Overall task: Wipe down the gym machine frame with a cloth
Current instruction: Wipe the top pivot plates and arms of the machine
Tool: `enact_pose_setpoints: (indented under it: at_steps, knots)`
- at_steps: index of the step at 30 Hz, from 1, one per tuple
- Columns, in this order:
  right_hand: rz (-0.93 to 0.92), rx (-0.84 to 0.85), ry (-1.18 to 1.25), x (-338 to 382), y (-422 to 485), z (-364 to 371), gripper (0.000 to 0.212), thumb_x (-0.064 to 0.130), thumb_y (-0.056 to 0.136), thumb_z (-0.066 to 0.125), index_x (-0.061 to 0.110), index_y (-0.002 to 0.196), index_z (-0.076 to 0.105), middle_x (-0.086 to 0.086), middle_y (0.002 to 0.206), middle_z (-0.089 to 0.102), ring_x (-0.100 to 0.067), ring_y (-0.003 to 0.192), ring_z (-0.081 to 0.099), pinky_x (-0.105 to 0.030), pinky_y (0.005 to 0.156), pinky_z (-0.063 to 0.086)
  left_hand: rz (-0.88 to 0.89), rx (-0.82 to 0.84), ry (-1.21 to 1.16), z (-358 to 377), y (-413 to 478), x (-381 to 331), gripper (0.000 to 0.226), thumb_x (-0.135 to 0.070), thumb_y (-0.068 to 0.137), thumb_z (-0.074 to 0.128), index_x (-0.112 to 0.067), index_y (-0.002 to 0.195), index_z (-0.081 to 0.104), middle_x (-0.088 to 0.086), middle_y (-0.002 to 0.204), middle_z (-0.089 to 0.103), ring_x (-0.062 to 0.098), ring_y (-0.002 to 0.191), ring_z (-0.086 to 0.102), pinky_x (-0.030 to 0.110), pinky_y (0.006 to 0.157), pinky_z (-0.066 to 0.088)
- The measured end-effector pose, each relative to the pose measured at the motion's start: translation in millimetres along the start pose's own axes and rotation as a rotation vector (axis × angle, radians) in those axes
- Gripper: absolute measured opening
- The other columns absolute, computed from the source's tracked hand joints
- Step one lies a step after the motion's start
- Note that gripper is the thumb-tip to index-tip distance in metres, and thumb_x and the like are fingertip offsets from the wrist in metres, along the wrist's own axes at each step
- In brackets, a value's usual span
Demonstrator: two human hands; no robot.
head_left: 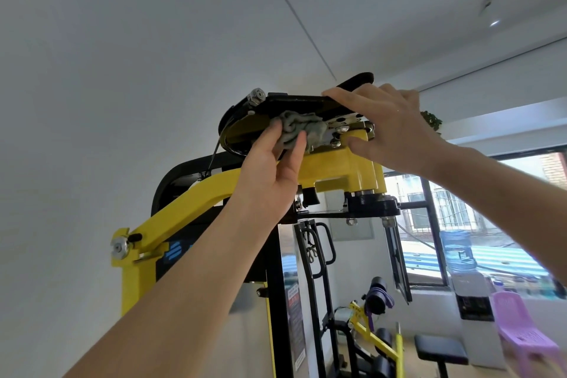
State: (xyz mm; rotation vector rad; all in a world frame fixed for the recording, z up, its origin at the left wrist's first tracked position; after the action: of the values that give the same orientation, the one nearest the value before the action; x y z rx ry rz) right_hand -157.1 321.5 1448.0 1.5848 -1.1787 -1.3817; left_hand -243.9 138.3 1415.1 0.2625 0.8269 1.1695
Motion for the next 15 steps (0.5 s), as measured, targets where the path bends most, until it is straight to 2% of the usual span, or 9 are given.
enact_pose_setpoints:
  at_steps: [3,7,9,11,13,15]
  knots:
    - [0.014,-0.017,0.014,0.7,-0.9,1.6,0.071,0.038,0.079,0.057,0.045,0.145,0.032,0.001,0.117,0.059,-0.026,0.108,0.053,-0.044,0.093,0.025,0.024,-0.003,0.010,1.3,-3.3,-5.9,0.019,-0.007,0.090,0.072,-0.002,0.108,0.069,0.021,0.112,0.074,0.036,0.098,0.075,0.036,0.070,0.065]
    - [0.020,-0.020,0.025,0.8,-0.9,2.3,0.069,0.039,0.081,0.056,0.044,0.145,0.033,0.001,0.116,0.059,-0.026,0.106,0.052,-0.044,0.093,0.023,0.064,-0.088,0.066,-19.5,4.7,-17.5,0.016,-0.013,0.094,0.070,-0.006,0.108,0.066,0.014,0.109,0.075,0.028,0.097,0.074,0.034,0.083,0.063]
    - [0.020,-0.023,0.045,0.5,-1.0,2.8,0.069,0.038,0.080,0.057,0.044,0.145,0.034,0.001,0.115,0.058,-0.025,0.105,0.052,-0.044,0.094,0.024,0.085,-0.153,0.093,-30.9,14.9,-24.9,0.021,-0.016,0.098,0.065,-0.012,0.119,0.063,0.004,0.120,0.072,0.019,0.111,0.069,0.030,0.094,0.058]
    - [0.025,-0.021,0.049,-0.1,-1.1,3.5,0.069,0.037,0.080,0.057,0.044,0.145,0.034,0.002,0.114,0.058,-0.024,0.104,0.051,-0.044,0.094,0.024,0.133,-0.238,0.139,-43.4,25.0,-29.9,0.033,-0.018,0.101,0.060,-0.016,0.134,0.057,-0.002,0.129,0.068,0.013,0.116,0.065,0.027,0.098,0.053]
    - [0.035,-0.025,0.043,0.2,-1.1,4.6,0.070,0.036,0.079,0.058,0.044,0.145,0.035,0.002,0.115,0.058,-0.024,0.104,0.051,-0.044,0.094,0.023,0.110,-0.210,0.172,-51.9,35.7,-30.3,0.038,-0.013,0.103,0.056,-0.008,0.140,0.053,0.007,0.132,0.066,0.020,0.120,0.063,0.035,0.105,0.051]
    - [0.043,-0.029,0.039,0.8,-1.5,6.7,0.070,0.035,0.079,0.058,0.044,0.144,0.035,0.001,0.117,0.058,-0.025,0.105,0.050,-0.043,0.094,0.022,0.113,-0.272,0.208,-59.7,47.8,-29.0,0.040,-0.003,0.101,0.051,-0.010,0.140,0.049,0.010,0.131,0.062,0.022,0.124,0.058,0.044,0.112,0.045]
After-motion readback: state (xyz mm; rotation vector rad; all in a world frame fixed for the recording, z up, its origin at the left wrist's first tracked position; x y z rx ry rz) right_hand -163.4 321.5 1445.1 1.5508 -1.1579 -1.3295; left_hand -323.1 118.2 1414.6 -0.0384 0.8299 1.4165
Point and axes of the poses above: each hand's wrist, its own y-axis towards the middle knuckle, its own z-axis out of the palm, x = y × z, the point moved 1 cm from there along y, towards the middle knuckle
